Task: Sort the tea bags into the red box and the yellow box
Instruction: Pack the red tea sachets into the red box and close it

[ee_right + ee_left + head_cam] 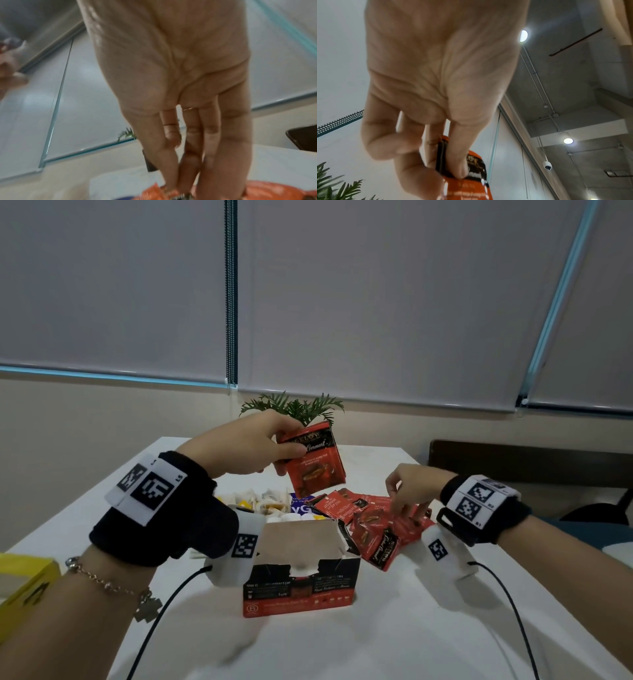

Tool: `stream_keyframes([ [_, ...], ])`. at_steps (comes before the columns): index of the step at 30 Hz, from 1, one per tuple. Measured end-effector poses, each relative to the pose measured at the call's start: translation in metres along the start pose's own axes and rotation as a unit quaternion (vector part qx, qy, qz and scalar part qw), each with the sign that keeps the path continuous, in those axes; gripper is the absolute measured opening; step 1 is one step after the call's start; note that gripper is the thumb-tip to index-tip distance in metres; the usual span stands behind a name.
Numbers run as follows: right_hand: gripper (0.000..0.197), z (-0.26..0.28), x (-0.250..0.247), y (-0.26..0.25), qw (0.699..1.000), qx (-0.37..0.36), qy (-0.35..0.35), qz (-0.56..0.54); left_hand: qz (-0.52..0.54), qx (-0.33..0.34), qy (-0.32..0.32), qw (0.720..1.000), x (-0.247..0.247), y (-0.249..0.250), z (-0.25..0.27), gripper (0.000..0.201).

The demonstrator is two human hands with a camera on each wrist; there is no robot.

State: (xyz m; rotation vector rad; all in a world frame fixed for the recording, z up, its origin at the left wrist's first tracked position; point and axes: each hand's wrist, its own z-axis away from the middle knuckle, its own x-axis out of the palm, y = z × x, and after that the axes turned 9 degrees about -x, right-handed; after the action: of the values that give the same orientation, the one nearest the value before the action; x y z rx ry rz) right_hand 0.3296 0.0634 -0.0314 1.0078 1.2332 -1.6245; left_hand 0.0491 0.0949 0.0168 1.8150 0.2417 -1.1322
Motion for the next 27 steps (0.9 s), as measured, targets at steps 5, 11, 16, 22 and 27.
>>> stream_keyframes([
  [5,0.047,0.01,0.01,-0.014,0.993,0.012,-0.073,0.089,-0.006,0.006,0.0,1.0,0.003,0.003,0.0,0.005],
  [11,0.06,0.02,0.032,-0.028,0.98,-0.009,-0.112,0.162,0.026,0.02,0.035,0.999,0.006,0.004,-0.003,0.011],
  [16,0.041,0.007,0.007,-0.015,0.995,-0.004,-0.062,0.076,0.073,0.033,0.088,0.993,0.004,0.002,-0.005,0.005],
  [22,0.025,0.027,-0.038,-0.033,0.988,-0.151,0.023,-0.001,0.055,0.041,0.057,0.996,0.004,0.004,-0.003,0.004],
  [27,0.032,0.052,-0.057,-0.06,0.969,-0.226,0.098,0.009,0.062,0.057,0.061,0.995,0.004,0.007,-0.002,0.013],
])
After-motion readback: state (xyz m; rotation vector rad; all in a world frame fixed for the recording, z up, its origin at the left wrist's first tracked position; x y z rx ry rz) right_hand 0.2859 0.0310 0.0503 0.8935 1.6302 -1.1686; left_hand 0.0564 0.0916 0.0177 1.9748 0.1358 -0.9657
